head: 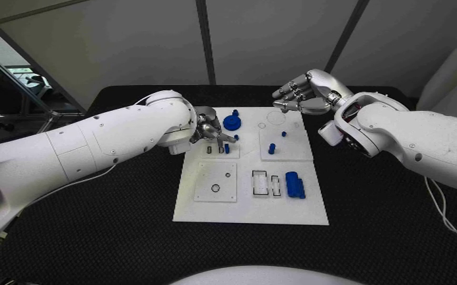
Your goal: Assemble the parts on the task board
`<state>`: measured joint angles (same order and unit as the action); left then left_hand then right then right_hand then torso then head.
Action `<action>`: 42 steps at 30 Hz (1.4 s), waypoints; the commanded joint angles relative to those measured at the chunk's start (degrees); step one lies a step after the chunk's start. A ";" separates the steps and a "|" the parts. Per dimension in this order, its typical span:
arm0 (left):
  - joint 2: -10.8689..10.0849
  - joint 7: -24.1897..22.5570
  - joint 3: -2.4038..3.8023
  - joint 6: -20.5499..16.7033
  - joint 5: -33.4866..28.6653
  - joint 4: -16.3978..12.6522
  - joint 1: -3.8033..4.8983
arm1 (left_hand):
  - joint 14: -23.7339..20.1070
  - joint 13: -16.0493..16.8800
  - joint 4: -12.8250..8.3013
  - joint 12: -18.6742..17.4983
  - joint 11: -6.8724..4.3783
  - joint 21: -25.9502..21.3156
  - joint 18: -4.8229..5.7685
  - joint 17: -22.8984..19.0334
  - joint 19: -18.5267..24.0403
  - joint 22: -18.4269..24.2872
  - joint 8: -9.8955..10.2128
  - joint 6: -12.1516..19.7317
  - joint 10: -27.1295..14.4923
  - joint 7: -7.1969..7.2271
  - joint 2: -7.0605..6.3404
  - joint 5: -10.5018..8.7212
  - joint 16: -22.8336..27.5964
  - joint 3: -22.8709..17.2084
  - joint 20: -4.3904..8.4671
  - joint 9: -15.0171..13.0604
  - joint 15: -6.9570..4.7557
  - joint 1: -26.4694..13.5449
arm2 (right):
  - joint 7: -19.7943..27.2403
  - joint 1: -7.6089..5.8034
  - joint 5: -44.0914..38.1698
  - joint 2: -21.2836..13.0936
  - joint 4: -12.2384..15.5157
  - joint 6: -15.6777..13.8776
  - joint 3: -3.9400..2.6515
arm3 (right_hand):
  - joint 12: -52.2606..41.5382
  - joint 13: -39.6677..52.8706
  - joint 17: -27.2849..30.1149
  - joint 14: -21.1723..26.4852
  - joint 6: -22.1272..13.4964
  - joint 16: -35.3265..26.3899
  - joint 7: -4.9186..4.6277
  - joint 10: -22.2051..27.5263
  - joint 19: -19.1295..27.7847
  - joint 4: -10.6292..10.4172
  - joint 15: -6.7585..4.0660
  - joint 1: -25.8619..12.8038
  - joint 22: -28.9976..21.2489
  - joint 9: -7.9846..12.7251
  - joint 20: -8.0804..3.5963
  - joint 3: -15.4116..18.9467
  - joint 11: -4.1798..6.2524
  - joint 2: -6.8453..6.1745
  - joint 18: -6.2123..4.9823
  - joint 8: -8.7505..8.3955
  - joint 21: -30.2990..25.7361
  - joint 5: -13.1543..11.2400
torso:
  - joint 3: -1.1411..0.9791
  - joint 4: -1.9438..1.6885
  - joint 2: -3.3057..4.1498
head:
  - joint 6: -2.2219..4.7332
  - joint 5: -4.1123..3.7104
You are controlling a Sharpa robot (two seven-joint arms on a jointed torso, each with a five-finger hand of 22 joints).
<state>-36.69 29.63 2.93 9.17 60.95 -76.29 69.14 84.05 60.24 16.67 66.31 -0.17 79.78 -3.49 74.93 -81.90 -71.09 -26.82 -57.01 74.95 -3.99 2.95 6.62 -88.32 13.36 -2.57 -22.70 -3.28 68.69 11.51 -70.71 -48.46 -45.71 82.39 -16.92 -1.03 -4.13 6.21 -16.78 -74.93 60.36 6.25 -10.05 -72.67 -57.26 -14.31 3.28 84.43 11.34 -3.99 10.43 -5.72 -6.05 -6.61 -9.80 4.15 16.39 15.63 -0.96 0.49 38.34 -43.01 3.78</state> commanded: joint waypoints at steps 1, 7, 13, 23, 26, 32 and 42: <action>0.10 0.58 0.01 1.56 0.46 0.04 0.13 | 5.32 0.10 -0.19 0.05 -0.03 -0.02 -0.30 12.92 0.21 -0.09 -0.42 0.48 -0.19 0.07 0.50 -0.33 -0.13 0.25 -0.02 -0.15 -0.38 -0.14 | -0.22 -0.11 -0.25 0.10 -0.05 -0.50 -0.05 | 0.21 -0.08 0.06 0.22 -0.19 -0.28 -0.19 0.35 -0.17 0.19 0.11 0.02 -0.08 0.04 0.28 0.16 -0.13 0.12 -0.73 -0.29 -0.23 0.30 | 0.02 -0.07 -0.04 | -0.13 -0.03; 0.30 0.63 0.00 2.04 0.48 0.07 0.13 | 5.38 0.44 -0.28 0.32 -0.18 0.20 -0.24 13.13 0.13 -0.54 -1.53 0.56 0.03 0.26 0.67 -0.31 -0.29 0.32 0.02 -1.43 -0.47 0.53 | -0.29 -0.11 -0.26 0.30 -0.24 -0.40 -0.04 | 0.20 -0.09 0.08 0.22 -0.19 -0.31 -0.19 0.34 -0.18 0.19 0.12 0.03 -0.10 0.03 0.28 0.15 -0.13 0.15 -0.73 -0.28 -0.26 0.30 | -0.02 -0.02 -0.05 | -0.34 0.02; 0.40 0.64 0.00 2.31 0.61 0.08 0.13 | 5.44 0.78 -0.35 0.63 -0.41 0.43 -0.18 13.32 0.04 -1.04 -3.07 0.87 0.26 0.54 1.02 -0.16 -0.43 0.26 0.15 -3.35 -0.65 1.36 | -0.44 -0.11 -0.28 0.32 -0.31 -0.39 -0.04 | 0.11 -0.09 0.11 0.08 -0.15 -0.38 -0.15 0.20 -0.30 0.35 0.08 0.27 -0.21 0.02 0.27 0.09 -0.07 0.27 -0.76 -0.24 -0.38 0.32 | -0.01 -0.04 -0.03 | -0.47 -0.04; 0.88 0.63 -0.02 2.25 0.66 0.56 0.13 | 5.43 0.85 -0.36 0.69 -0.52 0.46 -0.17 13.30 0.07 -1.17 -4.03 1.31 0.30 0.66 1.12 -0.13 -0.42 0.31 0.23 -4.70 -0.75 1.73 | -0.46 -0.10 -0.31 0.42 -0.40 -0.31 -0.04 | 0.09 -0.10 0.13 0.02 -0.12 -0.41 -0.13 0.16 -0.36 0.41 0.06 0.34 -0.25 0.01 0.26 0.08 -0.05 0.30 -0.77 -0.22 -0.43 0.31 | 0.01 -0.02 0.00 | -0.65 0.00; 1.04 0.63 -0.06 2.43 0.66 0.54 0.13 | 5.43 0.84 -0.38 0.67 -0.54 0.46 -0.18 13.31 0.09 -1.18 -4.18 1.38 0.29 0.69 1.11 -0.14 -0.42 0.31 0.24 -4.93 -0.76 1.82 | -0.46 -0.10 -0.31 0.49 -0.46 -0.24 -0.04 | 0.09 -0.10 0.13 0.02 -0.12 -0.41 -0.13 0.16 -0.36 0.41 0.06 0.34 -0.25 0.01 0.26 0.08 -0.05 0.30 -0.77 -0.22 -0.43 0.31 | 0.01 -0.03 -0.01 | -0.81 -0.01; 1.27 0.64 -0.27 2.85 0.66 0.41 0.13 | 5.45 0.79 -0.40 0.64 -0.57 0.51 -0.16 13.39 0.06 -1.29 -4.46 1.53 0.27 0.72 1.11 -0.14 -0.48 0.33 0.26 -5.35 -0.78 1.96 | -0.50 -0.10 -0.31 0.65 -0.55 -0.07 -0.04 | 0.08 -0.10 0.14 0.01 -0.10 -0.44 -0.13 0.16 -0.38 0.41 0.07 0.34 -0.27 0.00 0.26 0.08 -0.05 0.33 -0.77 -0.21 -0.46 0.32 | -0.02 -0.02 -0.02 | -0.94 0.03; 1.57 0.66 -0.39 3.28 0.66 0.64 0.13 | 5.47 0.74 -0.47 0.62 -0.64 0.59 -0.13 13.45 0.03 -1.47 -5.00 1.83 0.29 0.79 1.26 -0.11 -0.52 0.25 0.30 -6.19 -0.84 2.36 | -0.56 -0.09 -0.31 0.66 -0.66 0.07 -0.03 | 0.12 -0.14 0.17 0.03 -0.09 -0.51 -0.15 0.23 -0.40 0.39 0.10 0.30 -0.33 0.00 0.27 0.10 -0.08 0.36 -0.76 -0.20 -0.53 0.32 | -0.04 0.02 -0.04 | -1.15 0.06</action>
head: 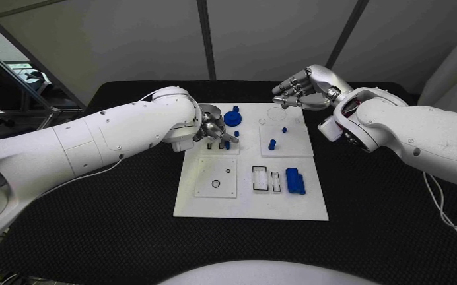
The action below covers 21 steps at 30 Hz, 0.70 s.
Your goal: Assemble the parts on the task board
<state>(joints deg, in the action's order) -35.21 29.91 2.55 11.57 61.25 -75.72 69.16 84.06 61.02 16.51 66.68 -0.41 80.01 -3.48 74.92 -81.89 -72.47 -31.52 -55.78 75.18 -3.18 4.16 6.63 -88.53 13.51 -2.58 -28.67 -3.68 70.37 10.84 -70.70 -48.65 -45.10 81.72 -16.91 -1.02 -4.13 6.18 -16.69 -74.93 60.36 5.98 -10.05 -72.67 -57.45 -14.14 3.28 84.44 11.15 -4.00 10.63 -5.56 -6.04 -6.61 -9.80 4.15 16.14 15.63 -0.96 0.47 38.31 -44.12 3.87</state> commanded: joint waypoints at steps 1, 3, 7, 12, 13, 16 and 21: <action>0.08 0.38 -0.01 0.94 0.36 0.10 0.11 | 5.46 -0.04 -0.32 0.25 -0.40 0.36 -0.14 13.46 0.02 -0.11 -0.32 0.63 0.06 -0.02 0.08 -0.11 -0.31 0.08 0.30 -0.26 -0.43 0.71 | 0.09 -0.11 -0.12 0.06 0.00 0.08 -0.04 | 0.12 -0.11 0.08 0.03 -0.09 -0.24 -0.15 0.23 -0.21 0.23 0.10 0.29 -0.14 0.01 0.07 -0.06 -0.09 0.37 -0.77 -0.20 -0.28 0.32 | -0.03 0.04 -0.01 | -0.03 -0.02; 0.07 0.39 -0.02 1.02 0.36 0.13 0.11 | 5.47 -0.04 -0.28 0.25 -0.42 0.38 -0.13 13.50 0.02 -0.14 -0.45 0.70 0.06 -0.01 0.22 -0.10 -0.34 0.02 0.31 -0.47 -0.44 0.76 | 0.07 -0.11 -0.12 0.07 -0.03 0.11 -0.04 | 0.12 -0.11 0.08 0.03 -0.09 -0.24 -0.15 0.23 -0.21 0.23 0.10 0.29 -0.14 0.01 0.07 -0.06 -0.09 0.37 -0.77 -0.20 -0.28 0.32 | -0.04 0.03 -0.02 | -0.07 -0.05; 0.05 0.39 -0.02 1.05 0.36 0.18 0.11 | 5.47 0.00 -0.45 0.28 -0.50 0.36 -0.14 13.48 0.06 -0.20 -1.10 0.95 0.10 0.10 0.75 -0.06 -0.33 -0.38 0.36 -1.46 -0.50 1.47 | 0.06 -0.11 -0.12 0.11 -0.13 0.13 -0.04 | 0.14 -0.13 0.10 0.05 -0.09 -0.29 -0.16 0.27 -0.22 0.22 0.11 0.29 -0.17 0.01 0.07 -0.06 -0.10 0.40 -0.76 -0.20 -0.32 0.34 | -0.05 0.00 -0.02 | -0.16 -0.08; 0.11 0.35 -0.02 0.81 0.24 0.19 0.11 | 5.46 -0.02 -1.53 0.22 -0.69 0.37 -0.14 13.47 0.08 -0.33 -1.72 1.59 0.06 0.31 2.08 0.12 -0.32 -2.21 0.46 -2.65 -0.65 4.11 | 0.06 -0.11 -0.12 0.20 -0.24 0.17 -0.04 | 0.14 -0.13 0.10 0.05 -0.09 -0.29 -0.16 0.27 -0.22 0.22 0.11 0.29 -0.17 0.01 0.07 -0.06 -0.10 0.40 -0.76 -0.20 -0.32 0.34 | -0.03 0.03 -0.02 | -0.19 -0.10; 0.12 0.33 -0.02 0.76 0.08 0.19 0.11 | 5.46 -0.01 -2.21 0.21 -0.81 0.37 -0.15 13.47 0.09 -0.35 -1.82 1.83 0.04 0.44 2.62 0.19 -0.32 -3.17 0.52 -2.93 -0.75 5.45 | 0.05 -0.10 -0.12 0.21 -0.26 0.18 -0.04 | 0.15 -0.14 0.12 0.06 -0.10 -0.33 -0.16 0.29 -0.23 0.24 0.12 0.32 -0.20 0.01 0.07 -0.07 -0.10 0.45 -0.76 -0.20 -0.36 0.37 | -0.02 0.04 -0.01 | -0.19 -0.10; 0.16 0.27 -0.02 0.70 -0.93 0.20 0.10 | 5.45 -0.11 -4.30 -0.03 -1.18 0.32 -0.17 13.44 0.15 -0.37 -1.85 2.66 -0.15 0.83 3.84 0.34 -0.29 -6.34 0.79 -3.54 -1.06 9.45 | 0.03 -0.10 -0.12 0.25 -0.33 0.25 -0.04 | 0.16 -0.15 0.13 0.06 -0.10 -0.36 -0.16 0.31 -0.23 0.25 0.12 0.34 -0.23 0.01 0.08 -0.09 -0.10 0.48 -0.76 -0.20 -0.40 0.39 | -0.03 0.03 -0.03 | -0.27 -0.16; 0.08 0.17 -0.02 0.93 -5.16 0.22 0.10 | 5.41 -0.49 -6.43 -0.74 -1.44 0.19 -0.19 13.33 0.29 -0.32 -1.45 3.73 -0.65 1.04 3.61 0.54 -0.21 -11.40 1.13 -4.11 -1.33 13.58 | -0.21 -0.10 -0.23 0.32 -0.53 0.23 -0.04 | 0.16 -0.17 0.15 0.07 -0.12 -0.41 -0.16 0.34 -0.25 0.28 0.13 0.40 -0.27 0.01 0.08 -0.11 -0.10 0.52 -0.76 -0.21 -0.46 0.46 | -0.02 0.00 -0.02 | -0.38 -0.18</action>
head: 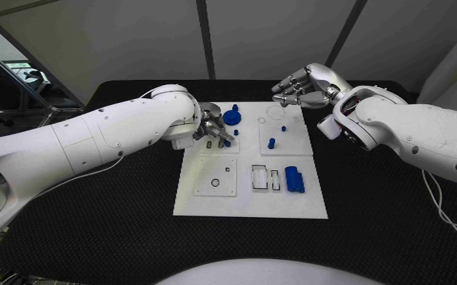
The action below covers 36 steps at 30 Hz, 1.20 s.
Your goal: Assemble the parts on the task board
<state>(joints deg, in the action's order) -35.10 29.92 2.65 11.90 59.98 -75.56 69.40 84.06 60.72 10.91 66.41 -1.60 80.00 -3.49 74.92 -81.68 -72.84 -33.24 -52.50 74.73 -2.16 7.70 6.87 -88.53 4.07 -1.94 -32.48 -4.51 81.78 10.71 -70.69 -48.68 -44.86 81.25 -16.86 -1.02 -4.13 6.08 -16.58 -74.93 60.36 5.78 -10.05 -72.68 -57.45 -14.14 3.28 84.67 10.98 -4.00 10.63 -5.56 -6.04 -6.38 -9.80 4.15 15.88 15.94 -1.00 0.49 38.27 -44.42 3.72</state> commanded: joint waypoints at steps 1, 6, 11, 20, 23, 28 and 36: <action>-0.08 0.13 -0.12 0.60 -4.79 0.02 -0.14 | 5.39 -0.37 -1.07 -0.70 -0.23 0.12 -0.20 13.27 0.14 0.12 0.39 0.63 -0.32 -0.03 -0.08 0.32 -0.17 -3.15 0.53 -0.39 -0.49 2.72 | -0.19 -0.10 -0.33 0.11 -0.12 0.11 -0.04 | 0.16 -0.07 0.05 0.07 -0.12 -0.20 -0.17 0.34 -0.25 0.28 0.13 0.16 -0.09 0.01 0.08 -0.11 -0.10 0.29 -0.76 -0.21 -0.20 0.16 | 0.03 -0.04 0.03 | -0.07 -0.03; -0.70 0.00 -0.11 -0.04 -7.94 -0.40 -0.14 | 5.34 -1.02 -0.44 -1.56 0.09 -0.22 -0.29 13.09 0.39 0.17 0.64 1.03 -0.22 -0.89 -4.31 0.08 -0.03 -15.37 0.21 -1.86 0.05 1.35 | -0.61 -0.10 -0.68 0.19 -0.47 -0.21 -0.04 | 0.17 -0.11 0.09 0.07 -0.16 -0.30 -0.19 0.38 -0.29 0.30 0.15 0.18 -0.18 0.02 0.09 -0.11 -0.12 0.32 -0.75 -0.22 -0.31 0.35 | 0.08 -0.10 -0.01 | -0.11 -0.09; -1.79 -0.19 -0.11 -2.00 -9.44 -1.25 -0.15 | 5.32 -1.07 -0.39 -1.58 0.24 -0.34 -0.29 13.03 0.39 0.03 0.30 1.05 -0.01 -0.60 -7.63 0.03 0.02 -23.61 0.08 -3.20 0.15 -1.22 | -0.80 -0.10 -0.79 0.20 -0.78 -0.39 -0.04 | 0.17 -0.11 0.09 0.07 -0.16 -0.30 -0.19 0.38 -0.29 0.30 0.15 0.18 -0.18 0.02 0.09 -0.11 -0.12 0.32 -0.75 -0.22 -0.31 0.35 | -0.02 -0.16 -0.06 | -0.15 0.01; -3.83 -0.77 -0.11 -6.24 -12.23 -3.14 -0.18 | 5.29 -0.80 -2.21 -1.24 0.29 -0.45 -0.24 12.87 0.23 -0.46 -0.52 1.17 0.52 -0.61 -12.19 -0.32 0.13 -35.02 -0.03 -5.79 0.07 -6.81 | -0.97 -0.10 -0.83 0.23 -1.17 -0.39 -0.04 | 0.19 -0.14 0.14 0.10 -0.21 -0.41 -0.22 0.44 -0.31 0.30 0.16 0.17 -0.26 0.03 0.11 -0.10 -0.15 0.35 -0.74 -0.25 -0.42 0.49 | 0.00 -0.28 -0.08 | -0.25 0.59; -4.53 -1.30 -0.12 -8.01 -11.35 -3.92 -0.20 | 5.31 -0.69 -3.03 -1.13 0.23 -0.33 -0.19 12.94 0.09 -0.76 -0.56 1.16 0.68 -0.55 -12.96 -0.30 0.08 -36.53 0.00 -6.12 0.03 -7.23 | -1.01 -0.10 -0.84 0.25 -1.23 -0.34 -0.04 | 0.20 -0.16 0.16 0.13 -0.24 -0.46 -0.24 0.47 -0.30 0.29 0.17 0.14 -0.30 0.03 0.13 -0.09 -0.17 0.35 -0.73 -0.26 -0.47 0.52 | -0.04 -0.19 -0.10 | -0.25 0.92; -5.85 -2.33 -0.16 -10.93 -5.68 -5.70 -0.38 | 5.34 -0.59 -3.90 -1.03 0.14 -0.22 -0.14 12.99 -0.05 -1.06 -0.55 0.84 1.03 -0.46 -13.93 -0.31 0.04 -38.56 0.03 -6.45 -0.02 -7.92 | -1.09 -0.10 -0.84 0.25 -1.25 -0.34 -0.04 | 0.20 -0.19 0.20 0.19 -0.28 -0.56 -0.26 0.51 -0.28 0.26 0.19 0.07 -0.37 0.04 0.17 -0.05 -0.20 0.36 -0.71 -0.27 -0.58 0.55 | -0.09 -0.21 -0.09 | -0.31 1.15; -7.34 -1.66 -0.22 -16.73 -1.27 -8.44 -1.52 | 5.33 -0.41 -4.91 -0.89 0.06 0.05 -0.04 12.96 -0.35 -1.64 -0.55 0.51 1.53 -0.42 -14.88 -0.30 0.05 -41.46 0.12 -6.93 -0.11 -8.88 | -1.25 -0.10 -1.41 0.25 -1.12 -0.47 -0.04 | 0.20 -0.20 0.24 0.24 -0.29 -0.64 -0.27 0.53 -0.26 0.23 0.21 0.01 -0.43 0.04 0.20 -0.02 -0.21 0.36 -0.69 -0.27 -0.67 0.56 | -0.09 -0.24 -0.13 | -0.22 1.39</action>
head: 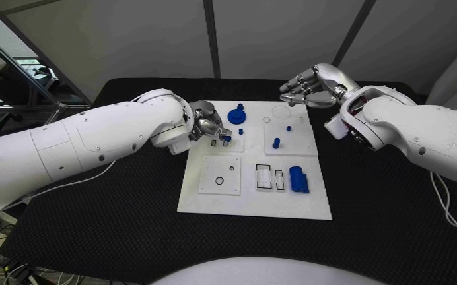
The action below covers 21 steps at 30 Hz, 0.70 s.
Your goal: Assemble the parts on the task board
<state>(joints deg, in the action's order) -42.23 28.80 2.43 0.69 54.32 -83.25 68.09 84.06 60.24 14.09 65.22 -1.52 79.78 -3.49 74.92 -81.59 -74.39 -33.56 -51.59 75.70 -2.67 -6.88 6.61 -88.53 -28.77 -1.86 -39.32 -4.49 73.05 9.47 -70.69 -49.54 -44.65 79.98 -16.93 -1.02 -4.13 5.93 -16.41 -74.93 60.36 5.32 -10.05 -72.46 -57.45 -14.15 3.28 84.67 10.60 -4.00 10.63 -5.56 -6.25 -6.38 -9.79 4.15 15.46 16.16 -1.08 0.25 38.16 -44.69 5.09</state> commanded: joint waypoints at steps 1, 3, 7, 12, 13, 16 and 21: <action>-0.32 -0.45 0.00 -6.16 4.92 -1.00 -0.36 | 5.34 0.07 -8.22 0.29 -0.02 0.30 -0.03 12.97 -0.47 -0.15 -0.23 -0.43 0.61 0.09 -0.43 -0.05 0.04 -8.97 0.05 -0.16 -0.14 -0.29 | -0.01 -0.11 -0.59 0.03 0.18 -0.43 -0.04 | 0.20 -0.06 0.06 0.24 -0.30 -0.19 -0.28 0.32 -0.26 0.23 0.21 0.01 -0.05 0.04 0.20 -0.02 0.00 0.37 -0.70 -0.27 -0.25 0.34 | 0.01 0.02 0.00 | 0.04 0.03; -0.53 -0.28 -0.01 -7.50 6.11 -1.51 -0.70 | 5.34 0.06 -8.40 0.28 -0.03 0.32 -0.02 12.97 -0.50 -0.21 -0.25 -0.49 0.67 0.10 -0.62 -0.06 0.04 -9.47 0.06 -0.27 -0.15 -0.51 | -0.02 -0.11 -0.66 0.02 0.20 -0.46 -0.04 | 0.20 -0.06 0.06 0.24 -0.30 -0.19 -0.28 0.32 -0.26 0.23 0.21 0.01 -0.05 0.04 0.20 -0.02 0.00 0.37 -0.70 -0.27 -0.25 0.34 | 0.02 0.04 -0.02 | 0.01 0.11; -0.74 -0.02 -0.02 -8.78 7.69 -2.11 -1.17 | 5.35 0.02 -8.65 0.24 -0.06 0.37 0.00 12.98 -0.55 -0.32 -0.26 -0.53 0.73 0.12 -0.85 -0.06 0.03 -10.01 0.08 -0.38 -0.17 -0.69 | -0.03 -0.11 -0.73 -0.04 0.30 -0.44 -0.04 | 0.18 -0.11 0.15 0.26 -0.34 -0.37 -0.32 0.37 -0.27 0.04 0.28 -0.35 -0.23 0.04 0.28 0.16 -0.07 0.40 -0.70 -0.26 -0.49 0.43 | 0.02 0.12 0.07 | 0.15 0.24; -0.81 0.29 -0.03 -9.20 9.47 -2.72 -1.78 | 5.39 -0.78 -9.69 -0.47 -0.12 0.33 -0.01 13.14 -0.57 -0.39 -0.56 -0.87 0.66 0.13 -2.02 2.13 -0.09 -12.15 0.15 -0.95 -0.24 -1.55 | 0.04 -0.11 -0.76 -0.07 0.52 -0.30 -0.04 | 0.17 -0.13 0.18 0.25 -0.36 -0.45 -0.34 0.39 -0.29 -0.06 0.30 -0.53 -0.31 0.03 0.31 0.25 -0.10 0.41 -0.71 -0.26 -0.60 0.50 | 0.04 0.19 0.09 | 0.25 0.40; -0.79 0.35 -0.03 -9.29 9.74 -2.83 -1.94 | 5.39 -0.81 -9.71 -0.50 -0.12 0.32 -0.01 13.14 -0.57 -0.38 -0.57 -0.87 0.66 0.13 -2.04 2.16 -0.09 -12.21 0.15 -0.97 -0.24 -1.58 | 0.08 -0.11 -0.76 -0.08 0.57 -0.20 -0.04 | 0.17 -0.14 0.20 0.24 -0.38 -0.50 -0.35 0.42 -0.31 -0.13 0.32 -0.68 -0.36 0.04 0.34 0.34 -0.12 0.38 -0.71 -0.26 -0.67 0.54 | 0.05 0.18 0.11 | 0.25 0.39; -0.70 0.49 -0.04 -9.29 10.52 -3.03 -2.35 | 5.37 -1.14 -9.96 -0.78 -0.14 0.27 -0.02 13.08 -0.54 -0.36 -0.64 -0.92 0.62 0.15 -2.27 2.39 -0.05 -12.74 0.16 -1.13 -0.26 -1.87 | 0.21 -0.11 -0.77 -0.11 0.69 0.05 -0.04 | 0.15 -0.18 0.27 0.22 -0.46 -0.67 -0.39 0.49 -0.37 -0.36 0.39 -1.16 -0.54 0.04 0.41 0.65 -0.18 0.32 -0.72 -0.27 -0.90 0.73 | 0.10 0.10 0.14 | 0.14 0.27; -0.61 0.82 -0.04 -7.58 11.82 -2.96 -2.69 | 5.35 -1.57 -10.11 -1.15 -0.15 0.22 -0.04 13.00 -0.51 -0.30 -0.68 -0.93 0.48 0.16 -2.39 2.48 0.01 -13.07 0.18 -1.24 -0.27 -2.06 | 0.26 -0.11 -0.77 -0.12 0.79 0.20 -0.04 | 0.12 -0.20 0.32 0.19 -0.48 -0.78 -0.40 0.52 -0.43 -0.49 0.42 -1.45 -0.67 0.03 0.45 0.83 -0.20 0.35 -0.73 -0.25 -1.07 0.96 | 0.10 0.13 0.15 | 0.09 0.30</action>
<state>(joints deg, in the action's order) -42.90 29.19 2.35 -7.21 63.45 -86.15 65.37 84.06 58.76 13.31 64.32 -1.60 79.78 -3.48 74.92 -81.90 -74.73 -34.02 -52.22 76.20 -2.45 -8.75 8.85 -88.53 -32.07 -1.75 -40.48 -4.50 71.17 9.34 -70.69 -50.12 -44.75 80.59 -16.88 -1.02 -4.13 5.81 -16.13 -74.72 60.15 4.76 -10.25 -72.26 -57.66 -14.63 3.49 83.74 10.03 -4.00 10.84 -5.08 -6.46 -6.09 -9.80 4.15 14.58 16.76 -0.99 0.40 38.29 -44.57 5.38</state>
